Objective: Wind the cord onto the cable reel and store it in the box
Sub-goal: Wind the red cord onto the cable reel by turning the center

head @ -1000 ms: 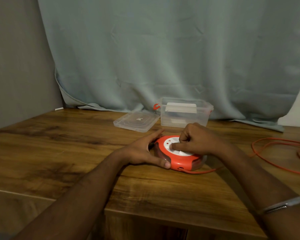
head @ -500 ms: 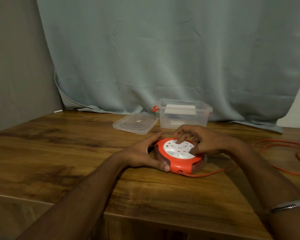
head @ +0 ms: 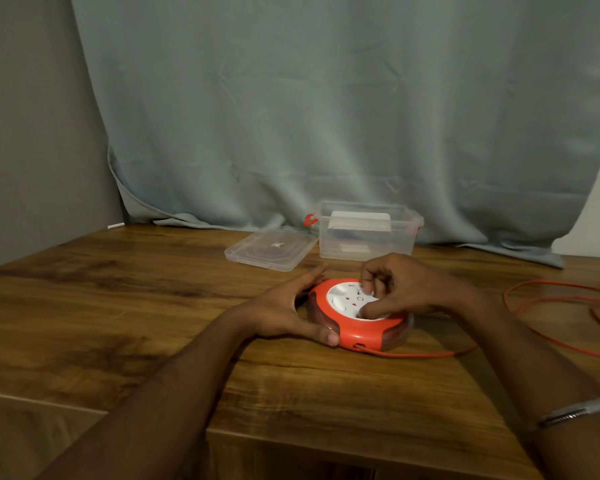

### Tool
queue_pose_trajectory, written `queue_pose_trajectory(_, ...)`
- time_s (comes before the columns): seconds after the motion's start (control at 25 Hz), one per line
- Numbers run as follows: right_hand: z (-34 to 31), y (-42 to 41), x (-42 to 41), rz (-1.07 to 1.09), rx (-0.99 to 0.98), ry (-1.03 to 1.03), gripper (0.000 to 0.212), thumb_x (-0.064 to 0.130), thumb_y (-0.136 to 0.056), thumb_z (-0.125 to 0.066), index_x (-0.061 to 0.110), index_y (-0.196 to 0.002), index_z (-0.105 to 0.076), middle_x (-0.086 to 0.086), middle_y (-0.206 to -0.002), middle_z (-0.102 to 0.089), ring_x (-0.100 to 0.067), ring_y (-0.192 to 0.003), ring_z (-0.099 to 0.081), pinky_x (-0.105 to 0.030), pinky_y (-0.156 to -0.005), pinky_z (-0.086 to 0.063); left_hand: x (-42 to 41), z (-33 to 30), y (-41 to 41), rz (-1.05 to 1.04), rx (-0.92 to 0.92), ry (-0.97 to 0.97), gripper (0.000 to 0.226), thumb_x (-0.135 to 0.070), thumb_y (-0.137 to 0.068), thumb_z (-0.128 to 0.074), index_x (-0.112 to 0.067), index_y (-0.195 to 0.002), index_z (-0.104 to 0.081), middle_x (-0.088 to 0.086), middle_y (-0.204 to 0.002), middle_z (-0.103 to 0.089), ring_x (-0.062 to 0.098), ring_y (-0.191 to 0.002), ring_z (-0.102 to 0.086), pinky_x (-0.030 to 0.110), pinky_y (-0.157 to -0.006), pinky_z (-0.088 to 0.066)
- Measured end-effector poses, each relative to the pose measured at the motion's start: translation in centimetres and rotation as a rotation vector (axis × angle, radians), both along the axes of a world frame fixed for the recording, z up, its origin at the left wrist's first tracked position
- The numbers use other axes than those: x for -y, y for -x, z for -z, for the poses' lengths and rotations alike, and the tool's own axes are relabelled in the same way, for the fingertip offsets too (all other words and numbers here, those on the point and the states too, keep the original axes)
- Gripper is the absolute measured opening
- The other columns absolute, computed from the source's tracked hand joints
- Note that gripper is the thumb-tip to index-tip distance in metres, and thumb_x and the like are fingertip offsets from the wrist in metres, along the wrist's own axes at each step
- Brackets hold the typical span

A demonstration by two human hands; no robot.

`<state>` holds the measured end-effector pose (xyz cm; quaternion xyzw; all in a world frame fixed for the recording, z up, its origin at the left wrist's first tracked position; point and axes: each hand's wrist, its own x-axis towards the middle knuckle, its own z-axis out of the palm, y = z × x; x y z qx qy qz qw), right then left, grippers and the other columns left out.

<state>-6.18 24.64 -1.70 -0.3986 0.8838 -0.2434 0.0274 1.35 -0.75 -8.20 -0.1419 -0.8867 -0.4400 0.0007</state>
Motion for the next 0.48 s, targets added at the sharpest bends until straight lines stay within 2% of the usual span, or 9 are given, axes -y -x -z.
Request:
queue_pose_trajectory(0.08, 0.2, -0.1, 0.4, 0.028, -0.039, -0.028, 0.037, 0.049, -0.058, -0.086, 0.02, -0.072, -0.067, 0.005, -0.063, -0.063, -0.01, -0.058, -0.054, -0.036, -0.06, -0.046, 0.0, 0.0, 0.0, -0.005, 0.006, 0.001, 0.145, -0.052, -0.052, -0.101, -0.041, -0.168, -0.014, -0.016, -0.171, -0.029, 0.002, -0.153, -0.032, 0.033, -0.128, -0.029)
queue_pose_trajectory(0.16, 0.2, -0.3, 0.8, 0.054, -0.101, -0.051, 0.043, 0.056, -0.056, -0.08, 0.017, -0.067, -0.065, 0.001, -0.06, -0.062, -0.009, -0.055, -0.052, -0.036, -0.059, -0.045, 0.0, -0.1, 0.0, -0.006, 0.013, 0.001, 0.145, -0.053, -0.051, -0.101, -0.042, -0.168, -0.014, -0.016, -0.171, -0.029, 0.002, -0.153, -0.033, 0.033, -0.128, -0.029)
queue_pose_trajectory(0.32, 0.5, -0.8, 1.4, 0.064, -0.192, -0.051, 0.048, 0.061, -0.06, -0.073, 0.017, -0.054, -0.056, 0.005, -0.047, -0.052, -0.008, -0.048, -0.046, -0.036, -0.056, -0.041, -0.1, 0.0, 0.0, 0.0, -0.002, -0.008, 0.143, -0.047, -0.055, -0.101, -0.037, -0.169, -0.014, -0.016, -0.169, -0.032, -0.001, -0.152, -0.034, 0.029, -0.128, -0.028)
queue_pose_trajectory(0.48, 1.0, -0.6, 1.9, 0.043, -0.242, -0.037, 0.052, 0.06, -0.068, -0.071, 0.014, -0.051, -0.055, 0.002, -0.045, -0.05, -0.01, -0.047, -0.047, -0.045, -0.056, -0.047, 0.0, -0.1, 0.0, 0.008, 0.01, 0.006, 0.144, -0.049, -0.055, -0.1, -0.039, -0.169, -0.013, -0.015, -0.171, -0.029, 0.002, -0.153, -0.032, 0.032, -0.128, -0.028)
